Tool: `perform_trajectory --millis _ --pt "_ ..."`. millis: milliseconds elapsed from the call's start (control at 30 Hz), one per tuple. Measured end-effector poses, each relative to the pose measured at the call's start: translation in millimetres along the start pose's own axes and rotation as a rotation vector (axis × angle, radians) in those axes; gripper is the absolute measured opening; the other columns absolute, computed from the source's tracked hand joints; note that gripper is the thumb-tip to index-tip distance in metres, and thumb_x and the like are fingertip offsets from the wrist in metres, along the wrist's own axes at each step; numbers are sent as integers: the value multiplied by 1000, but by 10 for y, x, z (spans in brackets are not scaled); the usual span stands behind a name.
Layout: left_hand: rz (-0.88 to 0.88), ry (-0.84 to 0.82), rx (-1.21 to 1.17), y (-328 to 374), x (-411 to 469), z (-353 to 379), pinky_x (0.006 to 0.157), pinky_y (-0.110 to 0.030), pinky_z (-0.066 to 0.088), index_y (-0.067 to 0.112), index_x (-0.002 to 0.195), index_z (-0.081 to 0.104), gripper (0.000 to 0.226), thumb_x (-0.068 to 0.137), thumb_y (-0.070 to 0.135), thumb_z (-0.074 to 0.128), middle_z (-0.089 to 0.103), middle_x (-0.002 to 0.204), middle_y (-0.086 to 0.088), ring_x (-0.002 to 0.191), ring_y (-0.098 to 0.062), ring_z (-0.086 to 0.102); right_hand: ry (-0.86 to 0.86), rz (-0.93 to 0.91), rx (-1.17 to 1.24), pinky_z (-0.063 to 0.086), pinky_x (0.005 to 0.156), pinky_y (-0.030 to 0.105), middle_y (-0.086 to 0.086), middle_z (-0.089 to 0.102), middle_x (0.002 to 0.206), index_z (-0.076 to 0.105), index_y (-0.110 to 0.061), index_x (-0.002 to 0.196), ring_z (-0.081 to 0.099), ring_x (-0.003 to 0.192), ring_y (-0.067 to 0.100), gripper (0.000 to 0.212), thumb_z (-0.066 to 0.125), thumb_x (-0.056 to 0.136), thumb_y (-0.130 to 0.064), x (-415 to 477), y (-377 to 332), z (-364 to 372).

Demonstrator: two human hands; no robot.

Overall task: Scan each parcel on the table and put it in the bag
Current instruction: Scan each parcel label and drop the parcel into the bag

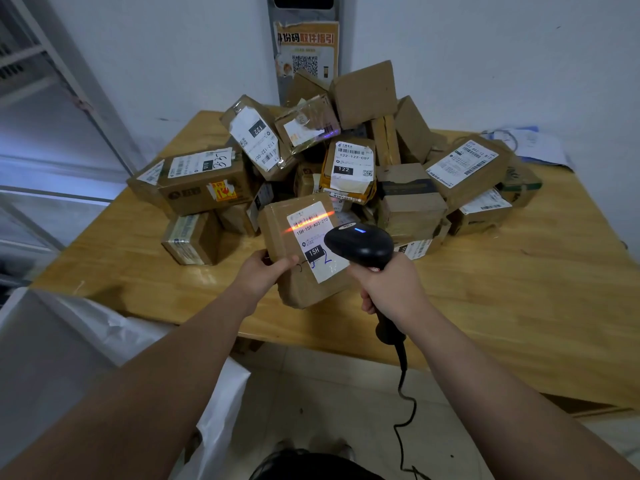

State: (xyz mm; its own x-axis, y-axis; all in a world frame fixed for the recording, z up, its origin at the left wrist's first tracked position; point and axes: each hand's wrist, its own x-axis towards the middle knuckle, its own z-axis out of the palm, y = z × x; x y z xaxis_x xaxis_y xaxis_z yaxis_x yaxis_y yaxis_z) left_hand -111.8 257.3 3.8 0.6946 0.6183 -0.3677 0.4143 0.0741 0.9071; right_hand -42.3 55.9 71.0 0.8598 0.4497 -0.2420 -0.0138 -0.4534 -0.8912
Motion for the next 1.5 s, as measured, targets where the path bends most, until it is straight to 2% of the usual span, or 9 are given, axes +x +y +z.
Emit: perform_trajectory --millis 333,600,867,967,1067,1167,1333,1433,1500 --pt "-2 -22 -6 -9 3 -67 98 -38 46 15 132 49 58 83 35 73 60 117 1 106 -17 56 -23 -23 45 51 50 28 6 57 50 65 -7 78 57 43 17 13 67 84 -18 -65 -52 50" --pt "67 -10 -113 -59 -321 -566 81 -23 47 23 120 49 45 83 32 74 60 102 12 94 -2 58 -176 -100 181 51 54 27 0 60 54 66 -14 79 58 50 16 7 71 85 -13 -302 -189 547" --pt "137 284 23 -803 -936 -1819 63 -6 47 12 133 41 68 78 26 79 56 110 12 94 2 56 -161 -10 240 43 57 9 -8 58 60 63 -14 74 55 54 -5 17 74 82 -3 -712 249 1831" --pt "117 312 167 -1242 -1175 -2247 82 -22 52 14 135 38 77 73 24 83 55 115 8 102 -6 57 -240 93 123 41 51 7 -6 60 68 63 -15 80 57 58 -6 17 74 81 -1 -835 622 2231" --pt "-43 294 470 -1693 -1324 -2536 95 -43 50 11 134 42 85 65 33 87 55 125 -4 115 -22 53 -331 113 -72 43 64 26 0 59 64 64 -14 73 58 57 -2 20 75 79 1 -932 968 2543" --pt "-242 197 851 -2031 -1421 -2692 102 -40 40 11 138 36 91 69 53 78 48 132 -8 122 -29 43 -351 132 -147 41 60 27 10 58 66 66 1 80 57 62 10 8 73 78 4 -1024 1135 2761" --pt "-363 59 1144 -2461 -1359 -2808 97 -38 42 10 138 32 88 77 64 65 46 133 -10 123 -29 44 -347 81 -224 37 54 23 31 56 73 62 15 84 54 68 23 20 73 78 0 -1052 1111 3074" --pt "-432 42 1178 -2682 -1265 -2869 97 -39 43 6 138 31 91 76 62 67 45 133 -13 125 -30 43 -252 37 -269 49 76 38 17 56 76 61 -6 73 59 84 31 14 75 74 -4 -1038 1161 3285" --pt "-510 31 1185 -2870 -1234 -2939 97 -41 45 1 141 28 91 80 60 65 41 136 -16 126 -31 42 -229 56 -385 39 102 46 6 56 77 52 -26 70 57 104 36 27 74 77 -11 -1049 1271 3367"
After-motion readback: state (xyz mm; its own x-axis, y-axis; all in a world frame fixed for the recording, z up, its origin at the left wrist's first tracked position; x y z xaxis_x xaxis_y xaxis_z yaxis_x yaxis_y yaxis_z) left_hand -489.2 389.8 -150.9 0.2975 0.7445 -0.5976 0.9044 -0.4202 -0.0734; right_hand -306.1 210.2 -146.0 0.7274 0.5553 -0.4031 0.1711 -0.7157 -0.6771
